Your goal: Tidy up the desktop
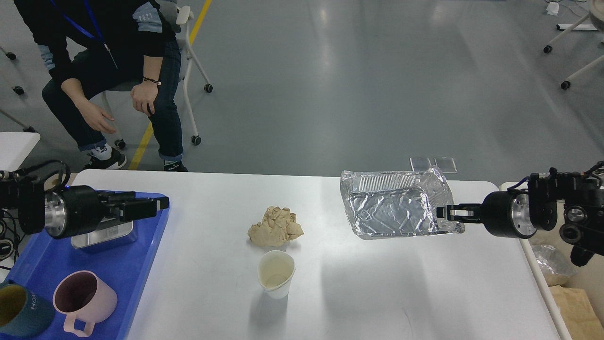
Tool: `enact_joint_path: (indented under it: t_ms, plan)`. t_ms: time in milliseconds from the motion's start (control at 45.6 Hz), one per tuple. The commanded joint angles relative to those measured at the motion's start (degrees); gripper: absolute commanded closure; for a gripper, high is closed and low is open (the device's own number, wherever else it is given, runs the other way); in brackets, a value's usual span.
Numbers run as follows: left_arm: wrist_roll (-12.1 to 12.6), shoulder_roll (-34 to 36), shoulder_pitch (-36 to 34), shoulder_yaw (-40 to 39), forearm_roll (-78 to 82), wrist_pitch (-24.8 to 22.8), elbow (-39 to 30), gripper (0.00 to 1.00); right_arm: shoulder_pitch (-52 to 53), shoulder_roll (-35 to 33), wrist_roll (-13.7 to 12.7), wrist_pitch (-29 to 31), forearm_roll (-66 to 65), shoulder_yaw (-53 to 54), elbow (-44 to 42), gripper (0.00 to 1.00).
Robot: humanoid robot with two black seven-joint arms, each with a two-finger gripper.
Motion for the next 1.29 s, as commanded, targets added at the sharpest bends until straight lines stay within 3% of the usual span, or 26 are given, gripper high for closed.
enact_joint_path:
  t_ms: [0, 461, 680, 944, 1031, 1163, 1273]
  plan:
    - [0.08, 0.18, 4.11, 0.1, 0.02, 1.52, -0.14, 0.03, 0.0, 0.15, 0.0, 0.0, 0.0, -0.01, -0.04, 1.0]
    - [-0.01, -0.17, 5.78, 0.18, 0.02, 6.88, -0.31, 0.03, 0.0, -0.82, 0.0, 0.0, 0.0, -0.01, 0.14, 1.0]
    - [0.17, -0.09, 5.7, -0.52, -0.42, 7.24, -0.22, 0.03, 0.0, -0.82, 0.0, 0.0, 0.0, -0.01, 0.14, 1.0]
    - [0.87, -1.76, 5.87, -4.13, -13.25, 7.06, 0.39, 0.02, 0.0, -0.91, 0.0, 0.0, 0.0, -0.01, 0.23, 1.0]
    - [3.67, -1.32, 5.87, -4.03, -13.61, 7.15, 0.39, 0.02, 0.0, -0.82, 0.0, 0.0, 0.0, -0.01, 0.23, 1.0]
    - [12.37, -0.96, 5.7, -4.74, -13.17, 7.15, 0.3, 0.02, 0.0, -0.82, 0.0, 0.0, 0.0, -0.01, 0.23, 1.0]
    - [13.79, -1.93, 5.61, -6.67, -13.08, 7.32, 0.3, 0.02, 0.0, -0.82, 0.0, 0.0, 0.0, -0.01, 0.32, 1.0]
